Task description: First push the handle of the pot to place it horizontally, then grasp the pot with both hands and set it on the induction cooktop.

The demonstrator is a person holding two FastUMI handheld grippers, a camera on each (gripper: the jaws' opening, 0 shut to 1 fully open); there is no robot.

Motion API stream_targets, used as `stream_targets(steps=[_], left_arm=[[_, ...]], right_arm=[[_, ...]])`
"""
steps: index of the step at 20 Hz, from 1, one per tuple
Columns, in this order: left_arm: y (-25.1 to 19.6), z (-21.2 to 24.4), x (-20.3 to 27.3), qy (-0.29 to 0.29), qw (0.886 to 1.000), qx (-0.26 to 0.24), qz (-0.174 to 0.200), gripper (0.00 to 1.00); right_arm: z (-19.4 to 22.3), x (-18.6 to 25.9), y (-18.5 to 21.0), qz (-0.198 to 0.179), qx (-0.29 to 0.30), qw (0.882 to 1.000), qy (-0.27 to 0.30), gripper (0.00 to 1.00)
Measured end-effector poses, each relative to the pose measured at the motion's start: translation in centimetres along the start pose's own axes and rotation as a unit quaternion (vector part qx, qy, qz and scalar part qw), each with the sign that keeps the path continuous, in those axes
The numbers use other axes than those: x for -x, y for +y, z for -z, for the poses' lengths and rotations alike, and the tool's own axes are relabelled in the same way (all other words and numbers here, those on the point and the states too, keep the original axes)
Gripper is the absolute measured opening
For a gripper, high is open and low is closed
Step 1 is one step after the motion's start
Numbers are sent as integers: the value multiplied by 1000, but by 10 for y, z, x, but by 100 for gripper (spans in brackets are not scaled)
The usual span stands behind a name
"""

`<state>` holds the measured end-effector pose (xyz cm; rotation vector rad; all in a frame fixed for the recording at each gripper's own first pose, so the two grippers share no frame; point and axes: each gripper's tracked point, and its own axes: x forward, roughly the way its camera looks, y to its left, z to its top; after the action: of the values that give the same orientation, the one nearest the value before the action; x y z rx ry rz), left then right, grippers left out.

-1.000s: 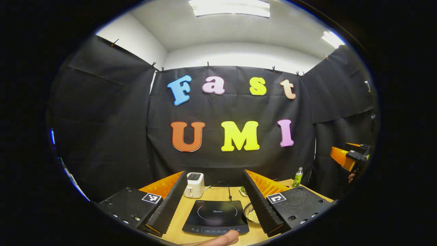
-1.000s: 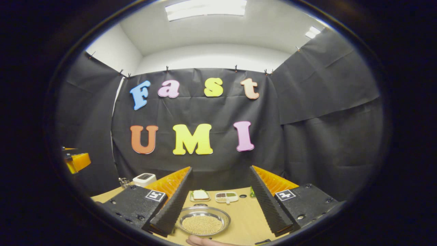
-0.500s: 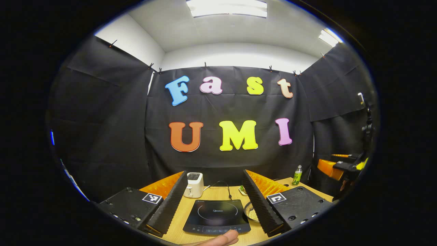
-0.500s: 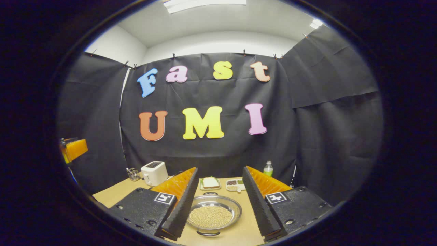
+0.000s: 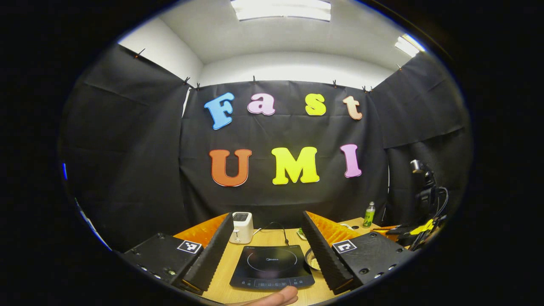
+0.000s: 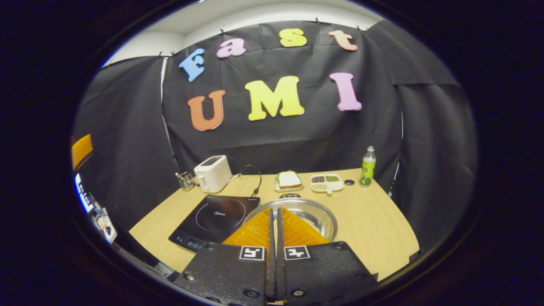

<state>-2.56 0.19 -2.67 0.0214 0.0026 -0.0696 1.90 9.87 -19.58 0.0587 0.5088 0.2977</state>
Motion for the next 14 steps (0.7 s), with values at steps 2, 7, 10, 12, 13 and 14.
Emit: stream_targets(steps=[2,7,10,12,13,14], left_arm=[[6,-1,3,-3,1000,-1,-5,96],[12,7,5,-2,1000,-13,-7,95],[23,13,5,5,1000,-24,-16,96],[23,14,6,5,1000,-21,-17,96],[22,14,7,5,1000,-18,-15,95],[22,15,7,5,1000,-16,-13,95]], right_arm=[[18,-9,4,-5,0,1000,23,4],[55,-32,-2,4,-34,997,65,4],[78,-45,2,-5,-37,995,90,4],[95,-50,5,-8,-31,993,112,4],[105,-53,7,-8,-26,992,122,4],[115,-56,8,-7,-20,991,133,4]])
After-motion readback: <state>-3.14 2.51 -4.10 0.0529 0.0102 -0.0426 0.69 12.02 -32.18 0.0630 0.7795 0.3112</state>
